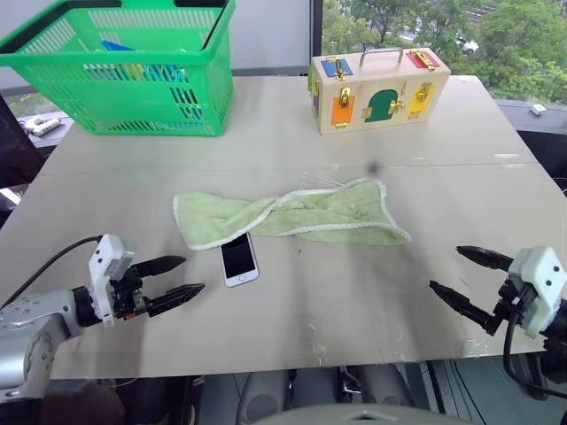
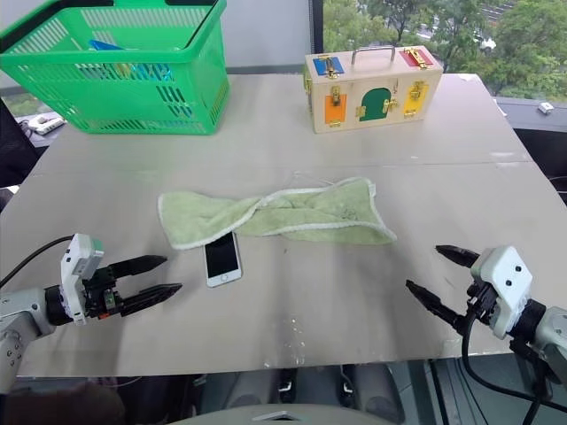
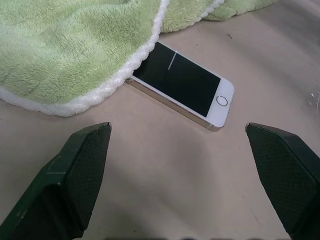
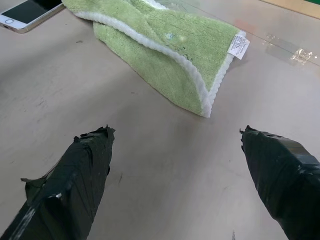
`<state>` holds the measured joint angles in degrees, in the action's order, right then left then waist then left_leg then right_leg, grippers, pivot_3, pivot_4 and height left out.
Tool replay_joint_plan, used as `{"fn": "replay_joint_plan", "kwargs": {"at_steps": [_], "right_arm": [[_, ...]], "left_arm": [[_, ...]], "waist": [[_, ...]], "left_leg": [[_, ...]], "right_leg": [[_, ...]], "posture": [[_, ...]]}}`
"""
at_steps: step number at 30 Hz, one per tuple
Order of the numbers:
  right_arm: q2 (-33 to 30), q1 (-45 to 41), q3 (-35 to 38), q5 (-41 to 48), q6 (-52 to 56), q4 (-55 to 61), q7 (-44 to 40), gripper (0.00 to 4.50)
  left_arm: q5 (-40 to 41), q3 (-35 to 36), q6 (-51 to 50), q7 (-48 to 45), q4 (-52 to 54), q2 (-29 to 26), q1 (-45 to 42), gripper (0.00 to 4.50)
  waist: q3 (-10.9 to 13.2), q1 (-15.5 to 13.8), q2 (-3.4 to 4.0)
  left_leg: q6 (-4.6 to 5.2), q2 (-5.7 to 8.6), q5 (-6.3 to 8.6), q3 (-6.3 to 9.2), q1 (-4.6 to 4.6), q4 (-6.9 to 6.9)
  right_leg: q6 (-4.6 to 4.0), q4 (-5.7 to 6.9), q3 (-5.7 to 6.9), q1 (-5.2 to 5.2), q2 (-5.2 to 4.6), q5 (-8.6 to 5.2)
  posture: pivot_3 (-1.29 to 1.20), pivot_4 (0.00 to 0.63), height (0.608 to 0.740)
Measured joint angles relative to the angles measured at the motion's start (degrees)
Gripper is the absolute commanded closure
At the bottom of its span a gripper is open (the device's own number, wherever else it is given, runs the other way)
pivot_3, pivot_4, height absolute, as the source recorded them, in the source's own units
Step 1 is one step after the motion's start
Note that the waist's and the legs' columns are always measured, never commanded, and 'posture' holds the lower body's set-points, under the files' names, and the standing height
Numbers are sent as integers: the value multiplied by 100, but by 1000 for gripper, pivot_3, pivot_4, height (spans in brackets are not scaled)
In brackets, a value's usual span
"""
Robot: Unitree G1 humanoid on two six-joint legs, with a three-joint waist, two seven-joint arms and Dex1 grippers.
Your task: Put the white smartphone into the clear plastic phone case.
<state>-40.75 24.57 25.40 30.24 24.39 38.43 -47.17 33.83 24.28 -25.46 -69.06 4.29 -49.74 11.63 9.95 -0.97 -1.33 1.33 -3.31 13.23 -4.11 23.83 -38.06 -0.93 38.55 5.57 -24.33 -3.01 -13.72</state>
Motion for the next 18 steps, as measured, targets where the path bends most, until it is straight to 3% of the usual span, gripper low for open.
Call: {"fn": "replay_joint_plan", "kwargs": {"at_steps": [2,6,10,18], "right_arm": [[30,-18,5,38,29,10,52,67],[185,-743,-257,588,186,675,412,67],[177,-539,-287,811,346,1044,571,67],[179,-14,-239,811,408,1574,792,67]], "left_arm": [[3,-38,-66,34,-7,2,-112,0],[142,-810,-714,509,440,61,-2007,0],[97,-1645,-1459,958,588,268,-3149,0],[-1096,-3546,-2040,1624,-286,914,-5015,0]], "waist": [[1,-1,0],[8,-149,4],[1,-127,5],[3,-110,-1]], "left_leg": [[0,0,0,0,-1,0],[-11,1,6,18,1,-13],[11,6,4,6,0,-9],[14,18,7,0,-2,-10]], "right_leg": [[0,0,0,0,0,0],[1,4,16,11,3,1],[28,-20,1,30,25,14],[36,-36,-14,33,55,12]], "posture": [[0,150,740],[0,150,740],[0,150,740],[0,150,740]]}}
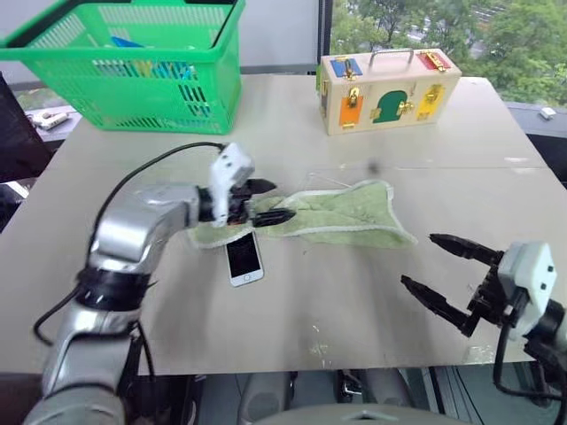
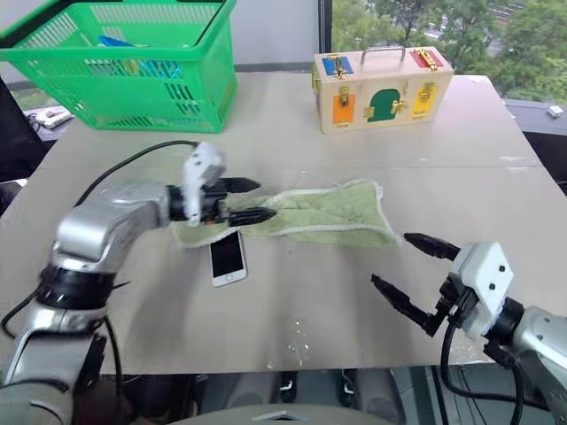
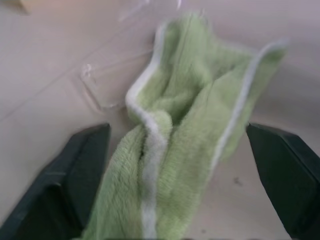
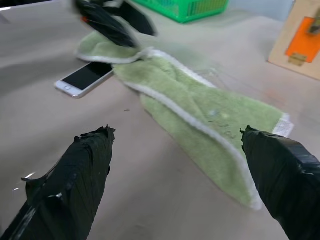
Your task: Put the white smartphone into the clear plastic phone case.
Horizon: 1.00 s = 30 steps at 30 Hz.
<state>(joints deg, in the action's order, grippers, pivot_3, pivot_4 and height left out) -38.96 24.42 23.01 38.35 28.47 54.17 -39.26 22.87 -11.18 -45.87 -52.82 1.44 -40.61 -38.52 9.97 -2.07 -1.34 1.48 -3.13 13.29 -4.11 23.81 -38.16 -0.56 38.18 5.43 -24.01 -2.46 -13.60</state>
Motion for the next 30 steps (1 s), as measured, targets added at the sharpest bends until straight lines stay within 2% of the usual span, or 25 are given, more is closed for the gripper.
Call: {"fn": "replay_joint_plan", "kwargs": {"at_steps": [2,5,8,9,10,12,13,14,18,20,23,27,30], "right_arm": [[10,182,9,0,-4,119,52,67],[44,314,22,-13,-16,134,109,0],[99,426,22,-38,-44,134,153,0],[109,448,20,-73,-69,134,163,0],[109,448,20,-76,-74,134,164,0],[110,430,-6,-137,-129,134,175,0],[122,385,-43,-153,-136,132,207,0],[147,299,-108,-173,-139,128,237,0],[194,37,-274,-149,-161,108,293,0],[185,-186,-401,-23,-156,58,263,0],[139,-448,-576,48,-156,-111,178,0],[82,-923,-913,53,-154,-465,18,0],[12,-1229,-1098,78,-153,-648,-100,0]], "left_arm": [[-376,-535,82,-111,-309,89,-149,0],[-734,-956,318,-243,-684,206,-170,789],[-1089,-1183,806,-534,-804,132,-189,2268],[-1199,-1186,1028,-596,-913,147,-187,2684],[-1206,-1185,1043,-597,-921,148,-187,2876],[-1251,-1072,1273,-590,-1101,248,-174,3720],[-1178,-864,1433,-560,-1236,355,-134,3972],[-1047,-569,1621,-499,-1442,487,-111,4468],[-522,610,2228,-475,-2082,485,-109,4490],[24,1482,2137,-667,-2383,177,-102,4490],[497,2270,1745,-865,-2568,-282,27,4490],[559,2946,1819,-612,-3019,-684,307,4490],[426,3151,2039,-481,-3284,-979,449,4490]], "waist": [[0,30,0],[0,68,0],[-2,78,1],[-2,81,2],[-2,81,1],[-2,84,1],[-2,87,1],[-1,90,0],[2,145,-5],[2,168,-6],[2,147,-6],[3,115,-11],[-2,89,-22]], "left_leg": [[0,-3,0,0,-2,0],[0,-6,0,10,1,0],[0,-9,0,12,-1,0],[0,-12,0,12,0,0],[0,-12,0,13,0,0],[1,-10,0,13,0,-2],[1,-10,0,13,0,-2],[1,-11,-1,13,3,-7],[1,-15,-1,12,0,-8],[0,-17,-1,12,-2,-6],[0,-17,-1,12,-3,-3],[1,-14,0,8,-1,-9],[3,-12,0,12,1,-13]], "right_leg": [[-1,1,-5,0,6,0],[-2,1,-24,0,28,1],[-3,3,-40,0,38,0],[-3,4,-45,0,38,0],[-3,4,-46,1,38,0],[-3,4,-56,1,38,1],[-2,4,-60,1,39,1],[-2,6,-62,0,39,1],[-1,10,-67,-1,40,2],[-2,12,-68,-3,43,2],[-2,12,-66,-2,46,1],[0,12,-67,-1,40,2],[0,12,-67,2,28,2]], "posture": [[0,150,740],[0,150,740],[0,150,740],[0,150,740],[0,150,740],[0,150,740],[0,150,740],[0,150,740],[0,150,740],[0,150,740],[0,150,740],[0,150,740],[0,150,740]]}}
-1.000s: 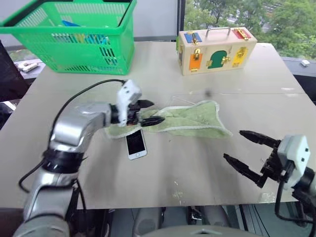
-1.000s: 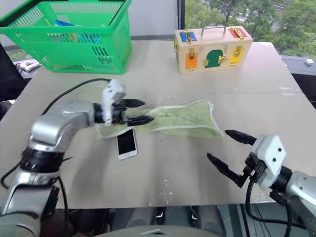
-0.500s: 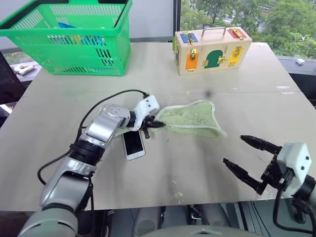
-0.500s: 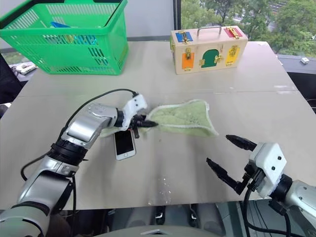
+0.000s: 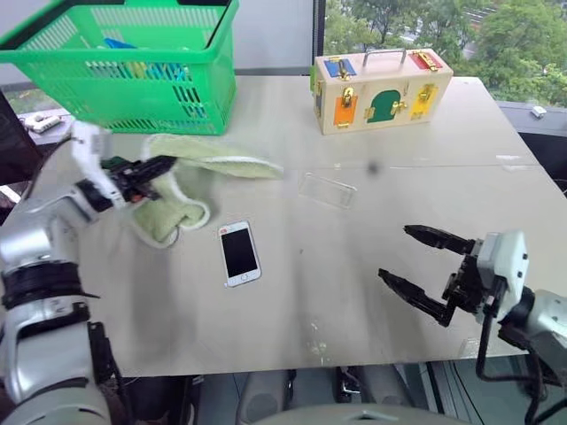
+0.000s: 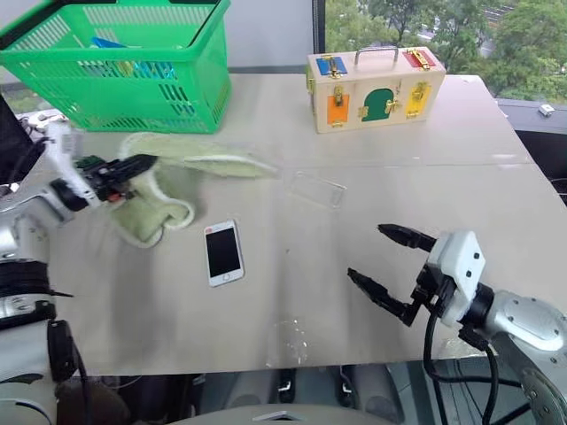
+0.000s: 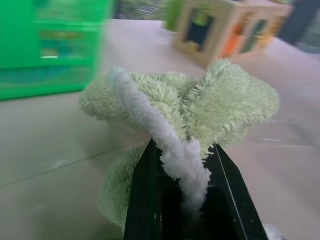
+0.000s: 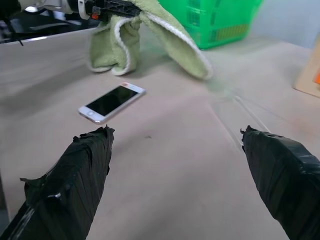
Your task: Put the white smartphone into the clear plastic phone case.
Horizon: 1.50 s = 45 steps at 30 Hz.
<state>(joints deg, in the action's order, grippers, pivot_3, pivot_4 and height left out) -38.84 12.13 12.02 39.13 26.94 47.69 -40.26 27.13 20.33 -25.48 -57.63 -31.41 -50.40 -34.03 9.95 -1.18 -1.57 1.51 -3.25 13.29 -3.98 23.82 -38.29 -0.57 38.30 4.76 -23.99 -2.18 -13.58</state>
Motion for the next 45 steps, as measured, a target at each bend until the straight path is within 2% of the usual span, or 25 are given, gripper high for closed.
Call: {"fn": "replay_joint_plan", "kwargs": {"at_steps": [9,10,11,13,14,15,16,18,20,21,24,27,31,36,39,41,45], "right_arm": [[-55,-365,-220,39,31,-286,-168,0],[-56,-367,-240,33,31,-286,-174,0],[-61,-368,-259,23,31,-286,-173,0],[-62,-368,-292,-21,48,-286,-123,0],[-62,-368,-305,-34,57,-286,-96,0],[-66,-370,-337,-87,108,-280,-14,0],[-66,-370,-361,-102,143,-280,23,0],[-71,-372,-409,-139,186,-270,92,0],[-75,-371,-472,-211,285,-234,212,0],[-76,-392,-552,-266,319,-169,297,0],[-56,-625,-897,-373,404,-135,367,0],[41,-1017,-1340,-579,437,-198,444,0],[120,-1212,-1585,-743,440,-363,474,0],[163,-1275,-1637,-803,442,-387,473,0],[181,-1292,-1664,-850,442,-393,472,0],[197,-1312,-1674,-865,443,-392,473,0],[202,-1299,-1673,-880,459,-389,472,0]], "left_arm": [[-924,-121,684,1065,-755,-166,344,4490],[-996,-169,663,1122,-777,-166,391,3745],[-1049,-225,617,1169,-783,-167,424,3520],[-1153,-302,542,1241,-792,-168,486,2584],[-1172,-304,526,1256,-798,-168,492,2346],[-1212,-303,507,1299,-802,-169,491,1742],[-1227,-302,502,1302,-802,-172,491,1628],[-1149,-293,433,1175,-773,-171,491,1628],[-736,-261,-12,601,-354,-172,602,1628],[-81,-264,-707,-262,574,-243,935,1628],[416,-468,-1236,-1004,1659,-345,1284,1628],[259,-792,-1051,-1145,2152,-356,1520,1628],[93,-1015,-798,-1288,2303,-394,1580,1628],[-451,-1364,128,-1804,2352,-824,1843,1628],[-479,-1380,151,-1524,2056,-504,1566,1628],[-475,-1182,-34,-779,1391,-120,952,1628],[-698,-797,-15,197,443,-106,385,1628]], "waist": [[-1,18,-2],[-1,21,-3],[-1,21,-3],[-2,24,-4],[-2,24,-5],[-4,24,-8],[-4,23,-7],[-4,23,-8],[-4,20,-8],[-3,32,-9],[-1,52,-5],[-1,47,-4],[-1,22,-5],[1,49,0],[2,-2,2],[0,-61,-4],[-3,19,-14]], "left_leg": [[-1,-5,1,-1,0,6],[-1,-5,1,-1,1,6],[-1,-5,1,-1,0,6],[0,-6,1,-2,0,6],[0,-6,1,-2,0,6],[-1,-6,1,-2,-1,6],[-1,-6,1,-2,-2,6],[-1,-6,1,-2,-2,6],[-1,-5,1,-3,2,5],[-1,-4,1,-6,5,6],[-1,-4,1,-8,-5,6],[-1,-5,1,-7,-9,6],[-1,-4,1,-7,3,6],[-1,-4,1,-21,1,12],[0,-4,1,-9,3,7],[0,-4,0,-1,3,-3],[0,-3,1,-13,0,0]], "right_leg": [[0,0,0,-2,-10,0],[0,0,0,-3,-9,0],[0,0,0,-2,-10,1],[0,1,0,-2,-10,1],[0,1,0,-2,-10,1],[0,1,0,-2,-11,1],[-1,1,-1,-2,-12,1],[-1,1,0,-2,-13,1],[-1,1,0,-4,-16,1],[-1,0,-3,-6,-19,0],[-2,6,-4,-6,-18,0],[-22,18,-4,-9,-17,-12],[-22,18,-4,-18,-17,-12],[-20,13,-18,-21,-17,-12],[-22,18,-4,-22,-16,-12],[-17,29,-1,-19,-6,-10],[-1,27,-14,-19,-4,-1]], "posture": [[0,150,740],[0,150,740],[0,150,740],[0,150,740],[0,150,740],[0,150,740],[0,150,740],[0,150,740],[0,150,740],[0,150,740],[0,150,740],[0,150,740],[0,150,740],[0,150,740],[0,150,740],[0,150,740],[0,150,740]]}}
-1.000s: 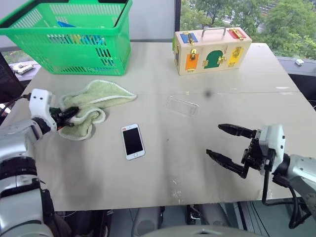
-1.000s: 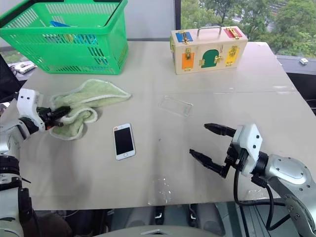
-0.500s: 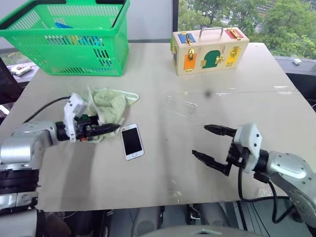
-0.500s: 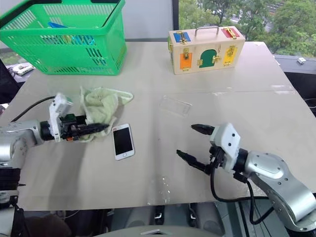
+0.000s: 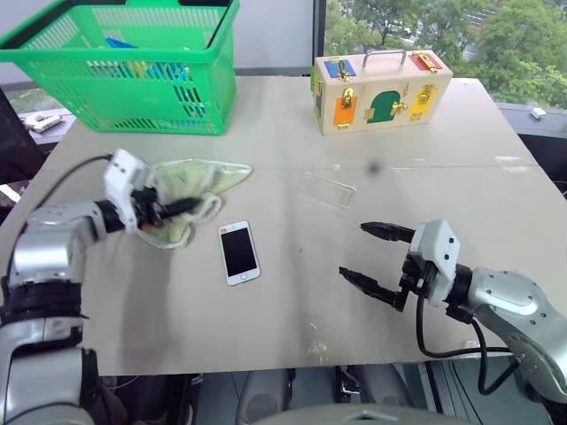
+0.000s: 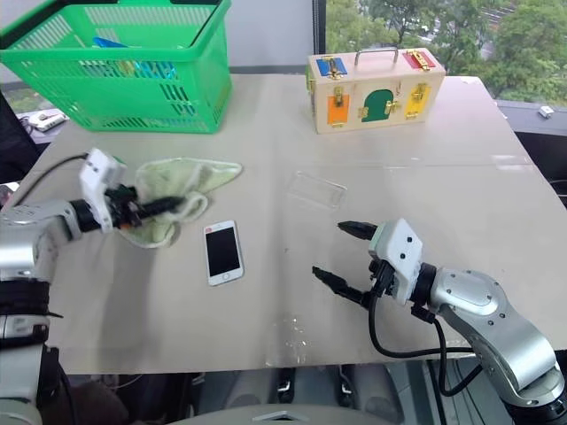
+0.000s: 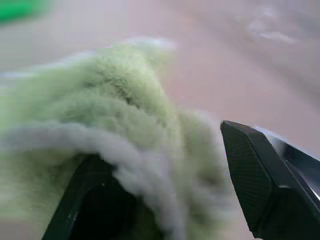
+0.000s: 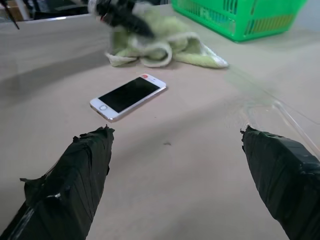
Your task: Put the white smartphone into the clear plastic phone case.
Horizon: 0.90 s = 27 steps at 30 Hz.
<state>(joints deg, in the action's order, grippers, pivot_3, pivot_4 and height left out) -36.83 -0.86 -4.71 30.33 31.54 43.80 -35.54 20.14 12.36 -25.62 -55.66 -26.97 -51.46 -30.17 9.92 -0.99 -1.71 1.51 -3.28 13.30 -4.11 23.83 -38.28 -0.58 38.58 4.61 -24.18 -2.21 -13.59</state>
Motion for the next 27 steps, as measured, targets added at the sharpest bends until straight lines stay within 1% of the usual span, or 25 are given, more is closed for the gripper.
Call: {"fn": "replay_joint_plan", "kwargs": {"at_steps": [4,7,9,10,12,13,14,15,18,19,23,24,27], "right_arm": [[0,-23,1,43,76,-1,-36,0],[0,-60,8,67,83,-3,-62,0],[0,-71,14,71,83,-15,-104,0],[1,-74,14,76,82,-36,-127,0],[10,-102,15,101,81,-92,-164,0],[19,-147,19,119,78,-128,-179,0],[20,-180,21,122,76,-144,-189,0],[23,-225,19,140,70,-157,-225,0],[17,-239,52,170,49,-194,-331,0],[17,-238,56,172,43,-202,-346,0],[16,-232,74,187,23,-201,-400,0],[18,-230,74,187,20,-198,-400,0],[18,-171,77,178,10,-168,-386,0]], "left_arm": [[-201,163,-48,814,-921,-7,-312,1628],[-230,433,-66,1370,-1463,-53,-379,1628],[-212,751,19,1916,-1690,-44,-499,1628],[-141,1045,73,2247,-1781,-34,-599,1628],[182,1519,-19,2408,-1777,-29,-766,1628],[453,1719,-225,2229,-1588,-27,-785,1628],[609,1752,-383,2033,-1408,-22,-765,1628],[850,1721,-647,1569,-986,-31,-548,1628],[1380,1296,-1357,215,162,-93,342,1628],[1442,1190,-1480,2,287,-92,461,1628],[1438,698,-1481,-955,1035,-364,1132,1628],[1375,599,-1379,-1136,1162,-435,1238,1628],[1071,199,-884,-1610,1458,-633,1550,1628]], "waist": [[0,43,-1],[2,32,-4],[4,20,-17],[0,15,-28],[-6,1,-40],[-6,-3,-40],[-6,-6,-39],[-6,6,-39],[-5,56,-37],[-5,60,-37],[-2,64,-32],[1,53,-27],[3,27,-17]], "left_leg": [[0,-1,0,-7,1,1],[0,-3,0,-4,1,1],[-1,-5,0,2,2,0],[-1,-5,0,5,2,0],[-1,-3,0,8,2,-3],[-1,0,0,6,2,-3],[-1,5,0,5,2,-3],[-1,7,0,1,2,-2],[-1,7,0,-11,0,0],[-1,5,0,-8,2,1],[-3,-3,0,0,-4,8],[-3,-3,0,1,-5,8],[-3,-2,0,0,-7,8]], "right_leg": [[1,-3,-10,-3,3,0],[1,-2,-5,-4,0,0],[1,0,2,-4,-3,1],[1,1,5,-2,-4,1],[0,2,11,1,-10,1],[1,2,11,1,-16,1],[1,2,11,2,-21,1],[1,1,8,3,-25,1],[0,-1,-1,1,-30,1],[0,-2,3,-1,-28,1],[-5,3,8,-4,-17,-2],[-22,5,8,-5,-18,-12],[-26,6,7,-5,-23,-14]], "posture": [[0,150,740],[0,150,740],[0,150,740],[0,150,740],[0,150,740],[0,150,740],[0,150,740],[0,150,740],[0,150,740],[0,150,740],[0,150,740],[0,150,740],[0,150,740]]}}
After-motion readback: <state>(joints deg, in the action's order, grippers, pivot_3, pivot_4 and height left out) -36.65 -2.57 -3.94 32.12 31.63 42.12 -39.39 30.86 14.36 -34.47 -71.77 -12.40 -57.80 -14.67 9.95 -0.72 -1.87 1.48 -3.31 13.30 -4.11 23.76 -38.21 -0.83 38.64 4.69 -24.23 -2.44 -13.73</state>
